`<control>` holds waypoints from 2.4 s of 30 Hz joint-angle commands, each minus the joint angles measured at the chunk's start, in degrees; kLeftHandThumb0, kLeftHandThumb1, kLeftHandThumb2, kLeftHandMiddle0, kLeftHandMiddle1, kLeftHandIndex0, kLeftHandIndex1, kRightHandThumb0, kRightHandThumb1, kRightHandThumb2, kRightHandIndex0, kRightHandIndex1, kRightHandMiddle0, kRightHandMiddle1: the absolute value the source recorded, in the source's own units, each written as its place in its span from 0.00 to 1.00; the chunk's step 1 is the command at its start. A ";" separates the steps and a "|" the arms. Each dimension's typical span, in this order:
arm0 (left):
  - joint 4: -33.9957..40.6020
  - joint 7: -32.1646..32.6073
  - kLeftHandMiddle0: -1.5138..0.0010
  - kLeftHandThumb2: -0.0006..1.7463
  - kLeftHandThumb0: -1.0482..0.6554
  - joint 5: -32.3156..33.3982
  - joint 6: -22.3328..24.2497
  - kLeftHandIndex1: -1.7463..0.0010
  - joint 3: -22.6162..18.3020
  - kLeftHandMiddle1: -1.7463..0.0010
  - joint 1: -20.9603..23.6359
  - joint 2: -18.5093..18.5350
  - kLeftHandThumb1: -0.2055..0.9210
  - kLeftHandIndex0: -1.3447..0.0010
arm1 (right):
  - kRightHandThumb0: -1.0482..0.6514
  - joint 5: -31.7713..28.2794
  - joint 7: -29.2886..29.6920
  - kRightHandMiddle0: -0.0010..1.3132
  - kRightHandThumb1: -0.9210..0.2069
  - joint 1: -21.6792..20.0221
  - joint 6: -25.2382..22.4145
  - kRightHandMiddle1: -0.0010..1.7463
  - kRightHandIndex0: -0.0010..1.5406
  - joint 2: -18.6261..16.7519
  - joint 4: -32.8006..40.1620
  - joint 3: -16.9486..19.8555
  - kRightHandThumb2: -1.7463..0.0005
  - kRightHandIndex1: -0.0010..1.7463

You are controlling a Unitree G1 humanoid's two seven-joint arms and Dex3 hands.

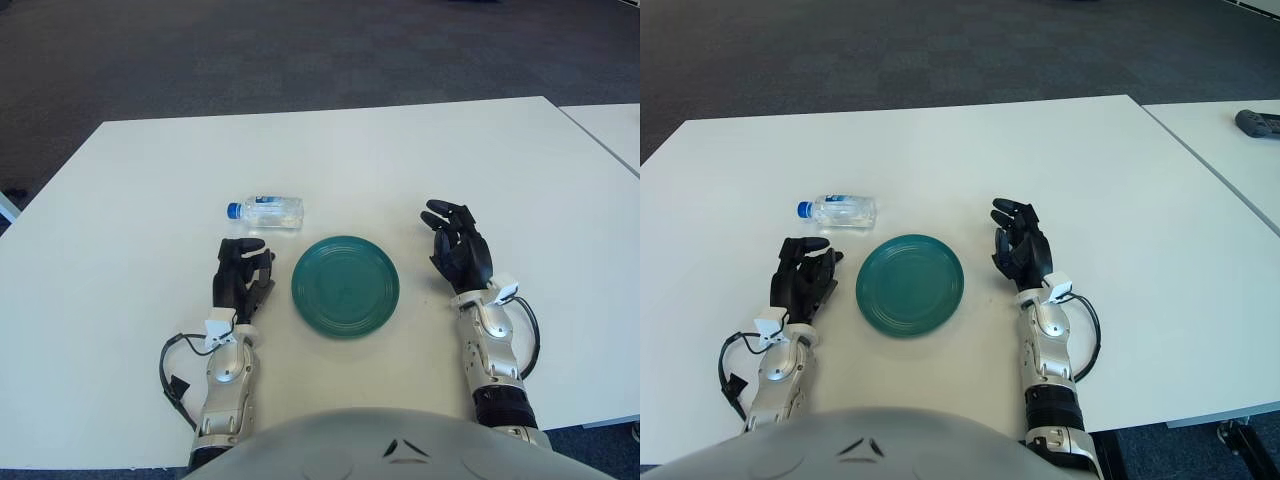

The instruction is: Put the bottle into the plate.

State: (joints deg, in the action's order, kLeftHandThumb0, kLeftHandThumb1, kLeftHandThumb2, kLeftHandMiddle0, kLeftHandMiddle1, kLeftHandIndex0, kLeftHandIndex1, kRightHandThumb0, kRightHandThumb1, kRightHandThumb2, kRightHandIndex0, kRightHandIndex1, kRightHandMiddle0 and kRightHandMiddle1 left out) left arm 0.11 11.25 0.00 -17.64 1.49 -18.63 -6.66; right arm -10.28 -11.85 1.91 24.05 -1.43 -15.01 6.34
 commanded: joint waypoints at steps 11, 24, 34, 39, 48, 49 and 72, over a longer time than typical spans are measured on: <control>0.45 0.32 0.73 0.29 0.41 1.27 1.34 0.01 -0.25 0.26 -0.37 -1.81 1.00 0.85 | 0.33 -0.71 0.19 0.15 0.11 -0.30 -0.10 0.60 0.37 -0.41 0.39 -0.03 0.61 0.51; 0.33 0.45 0.73 0.28 0.41 2.03 1.76 0.02 -0.30 0.26 -0.03 -1.94 1.00 0.83 | 0.31 -0.56 0.28 0.15 0.11 -0.56 -0.02 0.60 0.37 -0.45 -0.05 0.05 0.62 0.51; -1.80 4.22 0.74 0.27 0.41 -5.38 -1.20 0.02 0.05 0.26 0.87 -0.23 1.00 0.83 | 0.32 -0.65 0.25 0.15 0.11 -0.62 0.19 0.60 0.37 -0.56 -0.36 0.12 0.62 0.51; -1.99 19.94 0.76 0.32 0.25 -32.17 -1.36 0.18 1.48 0.28 2.73 6.70 1.00 0.86 | 0.31 -0.52 0.20 0.15 0.09 -0.80 0.65 0.60 0.37 -0.62 -0.97 0.12 0.63 0.51; 1.61 23.44 0.79 0.37 0.11 -43.01 4.20 0.30 2.60 0.37 3.32 9.07 1.00 0.88 | 0.31 -0.46 0.30 0.14 0.08 -1.05 0.95 0.60 0.37 -0.70 -1.85 0.27 0.65 0.51; 1.90 23.79 0.80 0.37 0.09 -44.42 4.90 0.30 2.81 0.39 3.46 9.43 1.00 0.89 | 0.30 -0.48 0.29 0.14 0.08 -1.11 1.01 0.60 0.37 -0.70 -1.98 0.30 0.65 0.51; 10.42 20.99 0.91 0.38 0.00 -64.58 15.91 0.74 9.72 0.97 7.89 19.34 1.00 1.00 | 0.26 -0.98 -0.51 0.16 0.00 -2.81 2.58 0.60 0.37 -0.65 -5.74 1.14 0.73 0.50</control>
State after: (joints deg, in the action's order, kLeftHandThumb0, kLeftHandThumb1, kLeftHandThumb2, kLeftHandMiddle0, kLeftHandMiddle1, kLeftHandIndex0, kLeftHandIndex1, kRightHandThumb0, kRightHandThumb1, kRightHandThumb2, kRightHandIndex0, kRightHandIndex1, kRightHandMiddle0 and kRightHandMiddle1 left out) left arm 8.38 35.91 -62.59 -3.79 10.12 -11.68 11.51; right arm -10.25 -12.06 -0.15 25.57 -1.88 -19.38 7.21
